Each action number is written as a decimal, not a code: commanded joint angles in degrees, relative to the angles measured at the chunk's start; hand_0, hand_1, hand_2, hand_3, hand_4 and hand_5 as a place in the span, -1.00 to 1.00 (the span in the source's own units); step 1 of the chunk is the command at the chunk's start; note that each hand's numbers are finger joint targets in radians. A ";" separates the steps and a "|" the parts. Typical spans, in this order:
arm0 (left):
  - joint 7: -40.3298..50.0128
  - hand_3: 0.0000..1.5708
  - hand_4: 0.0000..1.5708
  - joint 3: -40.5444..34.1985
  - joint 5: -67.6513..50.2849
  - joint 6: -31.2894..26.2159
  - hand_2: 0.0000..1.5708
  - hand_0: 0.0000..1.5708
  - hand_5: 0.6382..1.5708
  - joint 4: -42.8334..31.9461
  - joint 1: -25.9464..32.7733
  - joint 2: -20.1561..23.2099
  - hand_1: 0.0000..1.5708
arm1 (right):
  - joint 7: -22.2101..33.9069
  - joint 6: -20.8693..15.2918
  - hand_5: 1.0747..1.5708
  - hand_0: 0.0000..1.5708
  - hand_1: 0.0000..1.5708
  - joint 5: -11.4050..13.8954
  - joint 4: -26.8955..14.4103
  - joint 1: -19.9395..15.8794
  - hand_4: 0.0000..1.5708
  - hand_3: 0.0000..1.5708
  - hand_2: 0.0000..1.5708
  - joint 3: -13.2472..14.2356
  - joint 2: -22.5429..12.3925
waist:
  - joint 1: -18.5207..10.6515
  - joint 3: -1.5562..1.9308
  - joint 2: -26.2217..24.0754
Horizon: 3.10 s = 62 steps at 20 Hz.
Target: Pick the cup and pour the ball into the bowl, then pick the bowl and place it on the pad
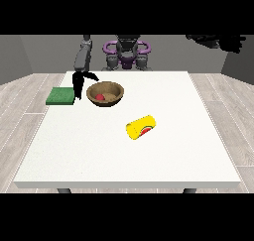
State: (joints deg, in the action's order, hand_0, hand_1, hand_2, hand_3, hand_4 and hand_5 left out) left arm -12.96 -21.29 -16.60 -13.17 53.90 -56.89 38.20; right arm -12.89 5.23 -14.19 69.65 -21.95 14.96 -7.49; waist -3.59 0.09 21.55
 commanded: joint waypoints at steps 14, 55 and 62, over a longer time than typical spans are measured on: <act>9.37 -1.00 -1.00 -0.68 -4.77 -1.96 -1.00 -1.00 0.91 4.78 -4.74 4.48 -1.00 | -6.86 -1.76 0.99 -1.00 -1.00 -0.43 -25.44 -11.93 -0.57 -1.00 -1.00 3.74 -1.03 | -2.44 -0.03 -0.06; -0.33 -1.00 -1.00 -8.20 -5.67 -10.64 -1.00 -1.00 0.94 -14.68 3.33 16.49 -1.00 | 27.62 -13.57 0.74 1.00 1.00 16.10 -16.88 -20.89 0.64 1.00 1.00 -8.41 -11.40 | 5.94 -0.12 -5.82; 0.37 -1.00 -1.00 -8.45 -6.05 -10.11 -1.00 -1.00 0.93 -13.50 1.54 19.30 -1.00 | 19.88 -9.84 0.77 1.00 1.00 16.64 -19.41 -19.62 0.65 1.00 1.00 -7.12 -15.35 | 6.96 -0.08 -2.38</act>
State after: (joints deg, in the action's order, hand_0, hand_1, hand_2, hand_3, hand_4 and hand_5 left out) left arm -12.15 -28.80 -22.39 -22.64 41.08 -54.73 54.65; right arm 9.66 -7.25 2.61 50.54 -41.19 6.77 -19.60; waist 2.42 0.00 16.87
